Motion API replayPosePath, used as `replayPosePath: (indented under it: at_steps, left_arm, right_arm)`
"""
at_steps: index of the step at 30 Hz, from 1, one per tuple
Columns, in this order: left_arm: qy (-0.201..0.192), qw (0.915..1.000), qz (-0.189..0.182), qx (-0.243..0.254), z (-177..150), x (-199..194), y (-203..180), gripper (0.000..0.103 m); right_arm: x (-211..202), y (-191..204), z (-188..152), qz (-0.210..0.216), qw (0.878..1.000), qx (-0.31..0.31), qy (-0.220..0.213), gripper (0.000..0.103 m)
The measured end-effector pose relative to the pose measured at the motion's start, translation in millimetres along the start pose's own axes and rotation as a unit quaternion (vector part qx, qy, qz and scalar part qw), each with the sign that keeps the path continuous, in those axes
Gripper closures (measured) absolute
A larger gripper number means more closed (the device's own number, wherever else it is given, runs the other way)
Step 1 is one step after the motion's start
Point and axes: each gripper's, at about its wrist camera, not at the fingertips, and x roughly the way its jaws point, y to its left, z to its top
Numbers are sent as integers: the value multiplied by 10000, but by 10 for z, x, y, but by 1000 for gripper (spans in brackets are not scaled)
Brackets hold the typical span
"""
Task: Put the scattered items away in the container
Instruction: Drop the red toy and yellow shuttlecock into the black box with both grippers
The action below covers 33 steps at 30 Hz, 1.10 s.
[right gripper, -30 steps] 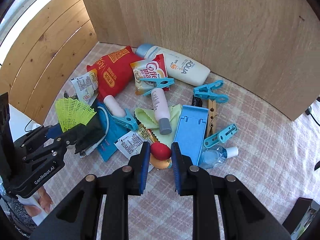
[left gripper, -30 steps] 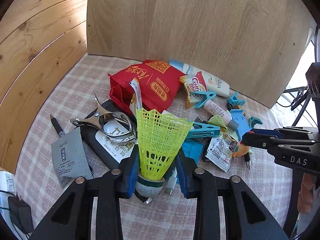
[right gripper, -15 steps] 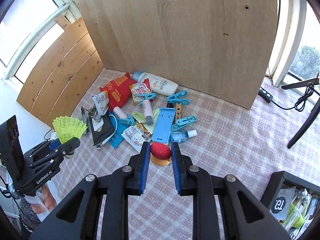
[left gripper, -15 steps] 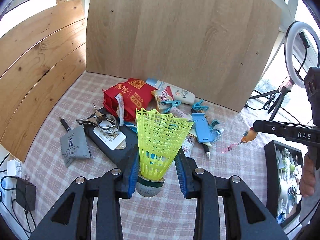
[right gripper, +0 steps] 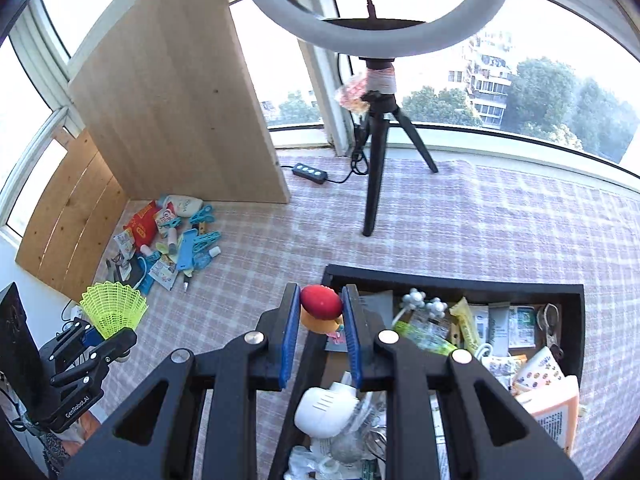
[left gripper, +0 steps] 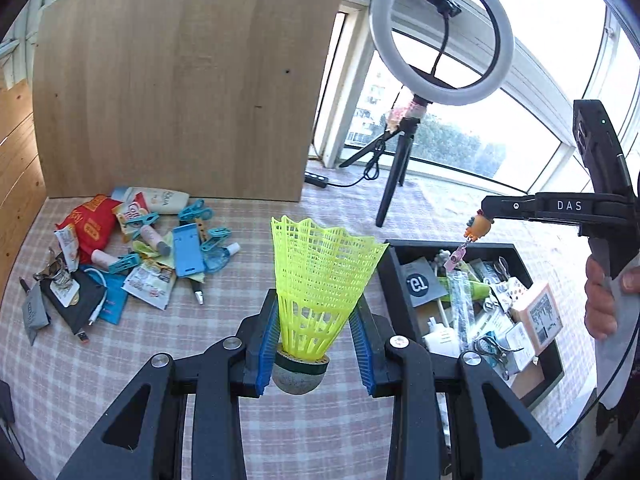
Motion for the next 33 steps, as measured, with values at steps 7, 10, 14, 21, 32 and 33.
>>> replayPosePath:
  at_steps: [7, 10, 14, 21, 32, 33]
  left_arm:
    - [223, 9974, -571, 374, -45, 292, -873, 71]
    - [348, 9952, -739, 545, -94, 390, -1180, 71]
    - [494, 9918, -875, 784, -173, 475, -1506, 70]
    - [523, 9876, -638, 1334, -355, 452, -1852, 16]
    - [405, 9962, -237, 729, -296, 367, -1266, 16]
    - [396, 9969, -151, 659, -295, 361, -1168, 16]
  right_arm:
    - [-227, -953, -205, -588, 9955, 744, -34, 82]
    - [-274, -1209, -285, -735, 9928, 945, -21, 82]
    - [-253, -1391, -393, -837, 9900, 1135, 47, 82]
    - [-232, -1331, -498, -921, 9907, 997, -11, 45]
    - [-79, -757, -313, -712, 9968, 337, -96, 43]
    - [-27, -684, -294, -644, 9975, 282, -53, 43]
